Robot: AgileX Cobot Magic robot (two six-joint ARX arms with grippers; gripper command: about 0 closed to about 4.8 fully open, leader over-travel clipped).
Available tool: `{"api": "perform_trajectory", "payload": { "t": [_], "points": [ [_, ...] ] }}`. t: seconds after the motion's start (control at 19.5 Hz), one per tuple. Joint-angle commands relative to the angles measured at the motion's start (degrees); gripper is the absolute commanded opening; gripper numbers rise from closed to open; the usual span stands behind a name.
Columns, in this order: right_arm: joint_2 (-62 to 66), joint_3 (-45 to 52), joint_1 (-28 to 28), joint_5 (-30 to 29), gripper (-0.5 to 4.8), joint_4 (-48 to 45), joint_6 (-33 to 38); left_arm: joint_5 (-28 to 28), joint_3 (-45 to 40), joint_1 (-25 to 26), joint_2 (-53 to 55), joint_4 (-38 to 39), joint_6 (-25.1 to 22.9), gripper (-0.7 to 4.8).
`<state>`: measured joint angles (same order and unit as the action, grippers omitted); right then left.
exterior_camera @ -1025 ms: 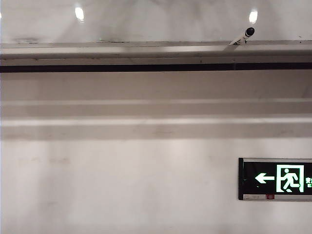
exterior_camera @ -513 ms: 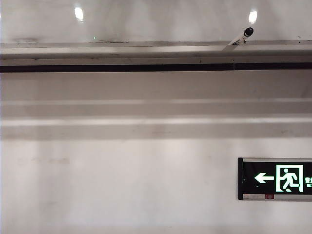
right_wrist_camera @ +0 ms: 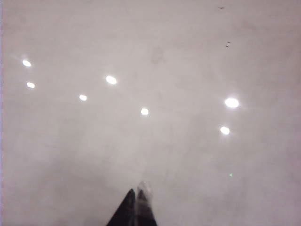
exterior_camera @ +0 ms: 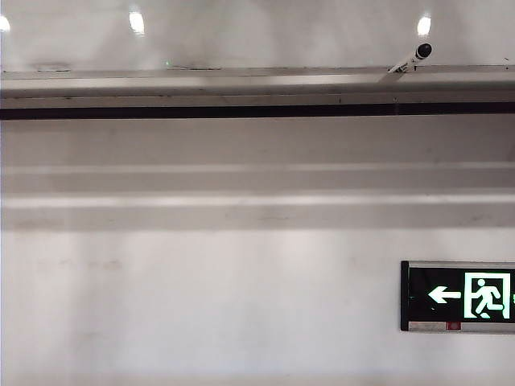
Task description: Wipe the whiteboard clean using the black magnetic whiteboard eraser attached to the whiteboard.
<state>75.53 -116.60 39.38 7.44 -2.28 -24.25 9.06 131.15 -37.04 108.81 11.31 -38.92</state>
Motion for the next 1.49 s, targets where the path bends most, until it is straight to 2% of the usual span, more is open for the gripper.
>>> {"api": "perform_trajectory", "payload": {
  "t": [0.05,0.15,0.21,0.31,0.36,0.67,0.77,0.87,0.92,1.08,1.13,1.23,1.49],
  "points": [
    [-0.31,-0.20,0.09,-0.11,0.00,-1.01,0.33,-1.16,-0.94,-1.73,4.24,3.93,-0.11,1.18],
    [-0.50,-0.20,0.09,-0.13,0.00,-0.98,0.33,-0.28,-0.94,-1.99,6.45,4.57,-0.15,1.18],
    [-0.52,-0.20,0.09,-0.55,0.00,-0.96,0.33,3.82,-0.94,-1.95,7.45,4.48,-1.11,1.12],
    [-0.61,-0.20,0.09,-1.18,0.00,-0.72,0.33,15.43,-0.90,-1.79,7.67,2.29,-1.09,0.85],
    [-0.59,-0.20,0.09,-1.18,0.00,-0.70,0.33,18.38,-0.77,-1.75,7.54,1.01,-1.14,0.83],
    [-0.59,-0.17,0.07,-1.18,0.00,-0.55,0.33,16.94,-0.66,-0.90,0.35,-14.91,-0.46,0.84],
    [-0.59,-0.17,0.09,-1.22,0.00,-0.55,0.76,17.07,-0.63,0.11,-2.23,-14.78,1.51,0.85],
    [-0.68,-0.20,0.11,-1.64,0.00,-0.52,2.16,20.41,-0.63,0.72,-3.06,-12.81,1.95,0.86],
    [-0.85,-0.20,0.11,-1.90,0.00,-0.31,2.86,20.17,-0.59,1.49,-3.39,-11.50,2.86,0.89],
    [-0.98,-0.20,0.11,-2.45,0.00,-0.44,4.76,9.09,-0.50,1.90,-3.43,-4.26,4.46,0.89],
    [-0.98,-0.20,0.11,-2.47,0.00,-0.50,4.79,3.74,-0.50,1.88,-3.37,-2.27,6.25,0.89],
    [-0.98,-0.20,0.11,-2.62,0.00,-0.57,4.76,-3.02,-0.50,1.57,-2.75,0.76,8.28,0.89],
    [-0.98,-0.20,0.11,-2.69,0.00,-0.50,4.79,-5.73,-0.50,0.76,-0.46,9.33,8.28,0.89]
  ]
}}
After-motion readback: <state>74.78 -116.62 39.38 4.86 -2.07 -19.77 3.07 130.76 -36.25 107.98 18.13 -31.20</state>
